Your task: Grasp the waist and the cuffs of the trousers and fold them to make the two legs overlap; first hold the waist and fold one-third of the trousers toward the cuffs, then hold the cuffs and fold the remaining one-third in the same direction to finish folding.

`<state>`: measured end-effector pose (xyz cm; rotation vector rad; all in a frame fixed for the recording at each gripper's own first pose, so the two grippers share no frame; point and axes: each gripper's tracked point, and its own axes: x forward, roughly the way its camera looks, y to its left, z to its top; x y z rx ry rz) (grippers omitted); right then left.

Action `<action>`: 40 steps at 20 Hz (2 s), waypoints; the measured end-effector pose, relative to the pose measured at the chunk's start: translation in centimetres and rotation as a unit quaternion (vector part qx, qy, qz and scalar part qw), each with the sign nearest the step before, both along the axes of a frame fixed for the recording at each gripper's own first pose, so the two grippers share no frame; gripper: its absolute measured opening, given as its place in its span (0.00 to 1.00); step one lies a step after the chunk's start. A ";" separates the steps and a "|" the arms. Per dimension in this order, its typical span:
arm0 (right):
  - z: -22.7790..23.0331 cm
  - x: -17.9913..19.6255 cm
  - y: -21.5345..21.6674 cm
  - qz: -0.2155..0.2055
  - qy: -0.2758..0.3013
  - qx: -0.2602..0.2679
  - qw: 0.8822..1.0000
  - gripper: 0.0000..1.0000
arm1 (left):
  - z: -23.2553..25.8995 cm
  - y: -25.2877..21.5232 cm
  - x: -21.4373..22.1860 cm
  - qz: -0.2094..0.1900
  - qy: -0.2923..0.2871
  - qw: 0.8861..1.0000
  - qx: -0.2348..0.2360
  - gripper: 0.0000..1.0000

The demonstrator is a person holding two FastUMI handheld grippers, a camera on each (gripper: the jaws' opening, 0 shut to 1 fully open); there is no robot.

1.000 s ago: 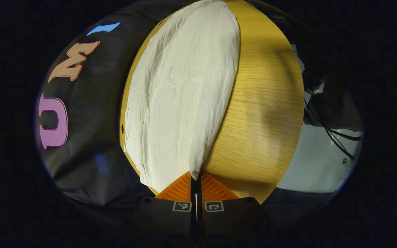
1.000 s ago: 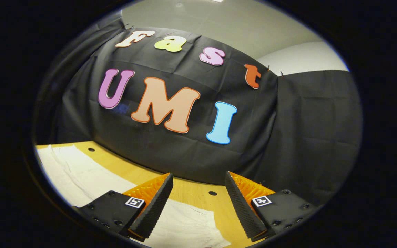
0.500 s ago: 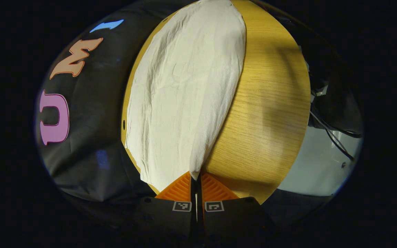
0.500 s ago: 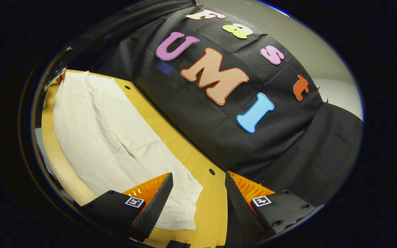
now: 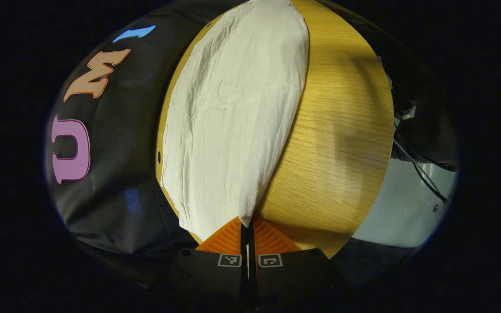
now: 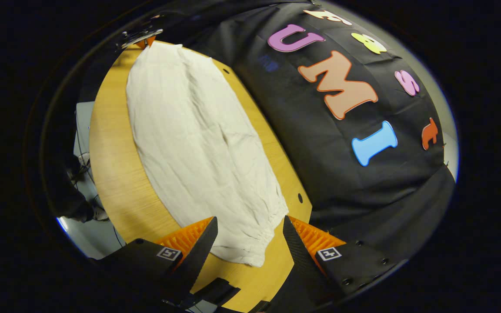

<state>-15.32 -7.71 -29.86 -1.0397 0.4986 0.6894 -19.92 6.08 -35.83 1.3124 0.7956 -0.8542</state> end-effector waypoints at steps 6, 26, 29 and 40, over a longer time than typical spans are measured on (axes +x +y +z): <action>-3.6 -1.9 -2.2 0.050 0.049 -0.072 0.995 0.97 | 0.0 0.0 0.0 0.000 -0.004 1.000 0.001 0.00; -8.6 -0.3 -1.0 0.075 0.058 -0.128 0.987 0.16 | -0.3 0.3 0.2 0.011 -0.013 1.000 0.012 0.00; -8.7 -0.4 -1.2 0.060 0.074 -0.119 0.988 0.11 | -0.2 0.5 0.0 0.030 -0.013 0.999 0.012 0.00; -1.7 6.2 -0.2 0.027 -0.006 -0.040 0.999 0.10 | 6.6 0.2 8.0 0.162 -0.110 0.980 0.013 0.00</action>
